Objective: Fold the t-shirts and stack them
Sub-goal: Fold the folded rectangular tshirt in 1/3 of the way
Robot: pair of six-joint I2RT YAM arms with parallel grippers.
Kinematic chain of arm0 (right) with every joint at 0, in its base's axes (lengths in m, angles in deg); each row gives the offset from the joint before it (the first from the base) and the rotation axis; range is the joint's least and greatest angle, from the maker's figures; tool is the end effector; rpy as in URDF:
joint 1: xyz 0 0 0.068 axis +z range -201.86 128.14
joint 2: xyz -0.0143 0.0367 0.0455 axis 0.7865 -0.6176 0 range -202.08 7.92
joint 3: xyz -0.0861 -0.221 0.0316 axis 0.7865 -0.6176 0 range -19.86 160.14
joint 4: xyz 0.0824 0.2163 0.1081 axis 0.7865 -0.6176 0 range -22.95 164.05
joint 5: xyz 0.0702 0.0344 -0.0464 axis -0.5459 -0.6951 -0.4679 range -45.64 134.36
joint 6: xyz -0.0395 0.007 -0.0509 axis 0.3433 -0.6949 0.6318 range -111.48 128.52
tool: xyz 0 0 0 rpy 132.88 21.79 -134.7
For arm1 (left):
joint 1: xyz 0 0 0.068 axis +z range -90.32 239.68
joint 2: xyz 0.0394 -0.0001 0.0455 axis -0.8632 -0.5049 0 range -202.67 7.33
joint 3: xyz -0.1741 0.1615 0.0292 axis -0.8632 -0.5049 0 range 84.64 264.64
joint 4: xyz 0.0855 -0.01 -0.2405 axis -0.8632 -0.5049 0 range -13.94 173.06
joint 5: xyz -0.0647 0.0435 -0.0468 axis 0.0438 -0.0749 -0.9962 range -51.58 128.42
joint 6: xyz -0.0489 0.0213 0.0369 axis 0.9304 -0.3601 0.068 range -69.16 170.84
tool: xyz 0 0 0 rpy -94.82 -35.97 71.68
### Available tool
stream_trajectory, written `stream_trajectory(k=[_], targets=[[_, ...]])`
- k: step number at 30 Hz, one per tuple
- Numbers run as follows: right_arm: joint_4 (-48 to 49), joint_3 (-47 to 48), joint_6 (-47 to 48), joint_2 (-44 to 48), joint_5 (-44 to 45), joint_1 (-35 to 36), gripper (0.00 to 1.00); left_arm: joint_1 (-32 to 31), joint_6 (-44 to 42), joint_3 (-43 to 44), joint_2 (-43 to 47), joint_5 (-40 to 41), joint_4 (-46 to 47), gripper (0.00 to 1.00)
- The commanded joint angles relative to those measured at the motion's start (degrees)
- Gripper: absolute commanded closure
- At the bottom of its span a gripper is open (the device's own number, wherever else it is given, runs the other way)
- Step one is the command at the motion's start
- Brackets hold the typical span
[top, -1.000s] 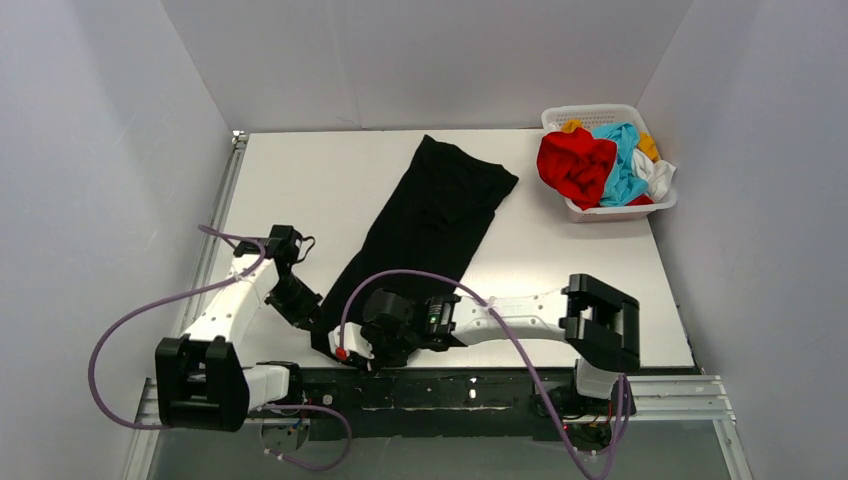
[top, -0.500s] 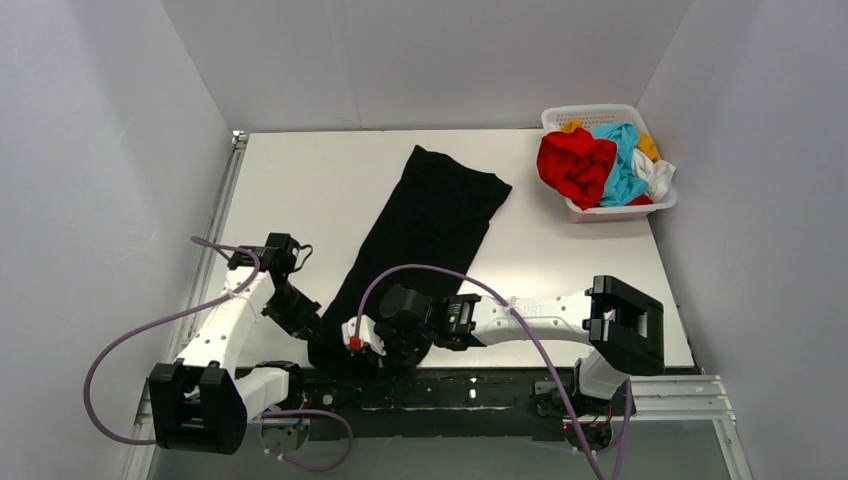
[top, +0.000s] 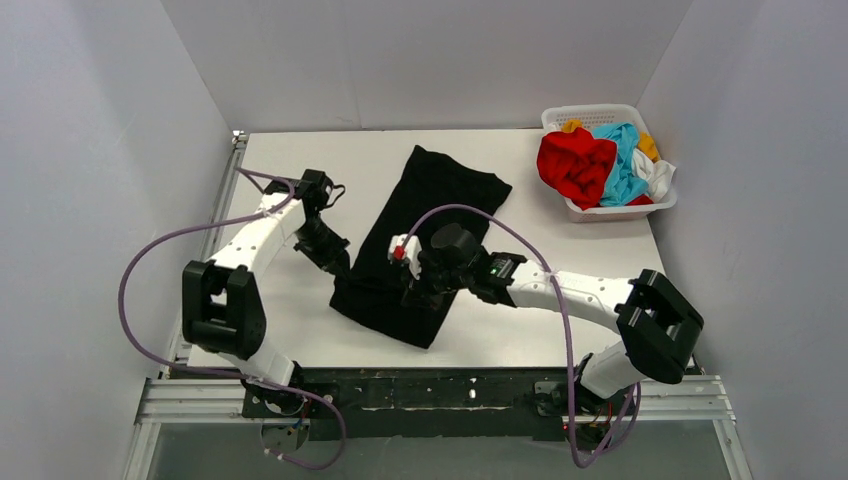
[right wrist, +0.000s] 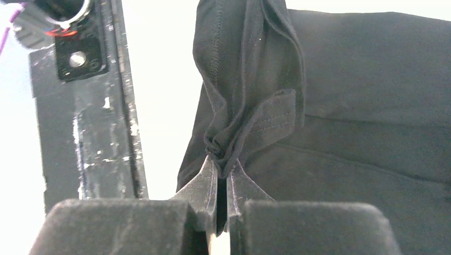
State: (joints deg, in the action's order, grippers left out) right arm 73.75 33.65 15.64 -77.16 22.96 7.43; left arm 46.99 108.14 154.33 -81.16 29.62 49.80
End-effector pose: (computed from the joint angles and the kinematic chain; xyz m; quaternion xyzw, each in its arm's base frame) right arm 0.1567 0.2999 0.2042 -0.5458 0.6692 0.3557 0.3575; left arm 0.3256 -0.0811 0.2247 -0.3349 0.8818 -0.2453 0.2240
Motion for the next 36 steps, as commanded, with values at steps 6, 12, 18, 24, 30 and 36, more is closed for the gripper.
stream_trajectory(k=[6, 12, 18, 24, 30, 36], targets=[[4.69, -0.47, -3.03, 1.0, -1.12, -11.85, 0.99, -0.85, 2.82, 17.63, -16.78, 0.04, -7.98, 1.0], [4.78, 1.02, -4.0, -1.18, -3.87, -18.45, 0.99, -1.32, 2.88, 29.33, -25.54, -0.76, -9.2, 1.0], [5.05, 2.27, -4.28, -4.07, -3.74, -22.19, 0.99, -1.64, 2.46, 37.97, -33.93, -0.94, -9.86, 1.0], [5.45, 4.8, -4.7, -8.19, -3.47, -24.5, 0.99, -2.26, 2.06, 44.64, -39.87, -0.39, -10.09, 1.0], [6.72, 5.04, -5.35, -11.12, -1.28, -25.94, 0.99, -3.1, 2.3, 48.5, -44.17, -1.14, -9.33, 1.0], [7.3, 4.16, -5.3, -9.47, -1.09, -27.07, 0.99, -4.17, 1.86, 47.54, -41.3, 1.42, -8.89, 1.0]])
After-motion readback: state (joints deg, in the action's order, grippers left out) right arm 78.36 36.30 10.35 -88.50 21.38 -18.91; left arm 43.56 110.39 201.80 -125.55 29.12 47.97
